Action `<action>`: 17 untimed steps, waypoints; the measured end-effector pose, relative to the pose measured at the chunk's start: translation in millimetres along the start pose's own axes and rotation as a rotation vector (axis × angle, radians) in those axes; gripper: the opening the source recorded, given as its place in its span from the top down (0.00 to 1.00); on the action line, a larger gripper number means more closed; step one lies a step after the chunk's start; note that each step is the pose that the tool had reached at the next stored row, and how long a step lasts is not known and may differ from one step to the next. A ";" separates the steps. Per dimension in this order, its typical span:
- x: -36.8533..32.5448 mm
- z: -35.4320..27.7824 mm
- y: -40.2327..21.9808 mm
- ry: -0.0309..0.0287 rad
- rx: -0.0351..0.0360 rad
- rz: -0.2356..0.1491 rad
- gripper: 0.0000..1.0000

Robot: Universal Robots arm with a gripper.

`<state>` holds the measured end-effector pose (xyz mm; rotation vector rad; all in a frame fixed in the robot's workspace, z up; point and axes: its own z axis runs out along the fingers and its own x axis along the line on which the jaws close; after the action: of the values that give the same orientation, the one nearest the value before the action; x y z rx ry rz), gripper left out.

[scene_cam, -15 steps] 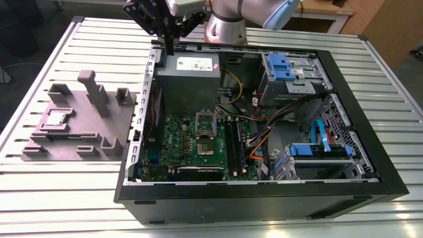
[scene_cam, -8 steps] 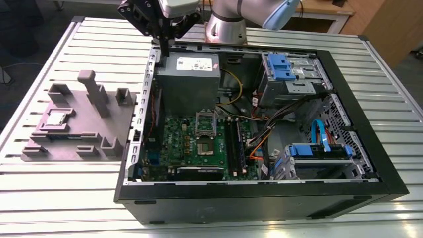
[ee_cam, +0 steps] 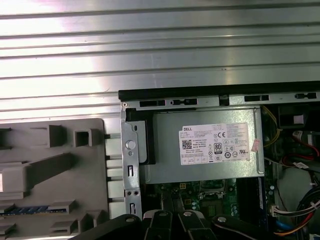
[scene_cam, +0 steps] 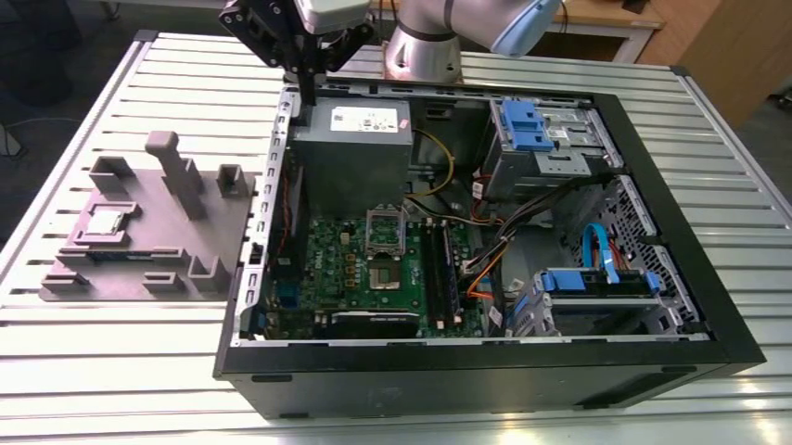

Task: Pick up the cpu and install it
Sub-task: 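Reach for the cpu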

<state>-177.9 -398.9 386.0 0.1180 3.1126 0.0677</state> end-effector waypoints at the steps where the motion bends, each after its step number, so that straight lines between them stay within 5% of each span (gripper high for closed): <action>1: 0.2 0.0 0.0 0.0000 0.0000 0.000 0.90; 6: 1.2 -0.1 -0.1 0.0001 0.0001 0.000 0.90; 8: 8.2 1.8 -0.7 0.0000 0.0000 0.000 0.90; 17: 10.3 2.3 -0.9 0.0001 0.0000 0.000 0.90</action>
<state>-188.2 -398.9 383.3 0.1181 3.1126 0.0676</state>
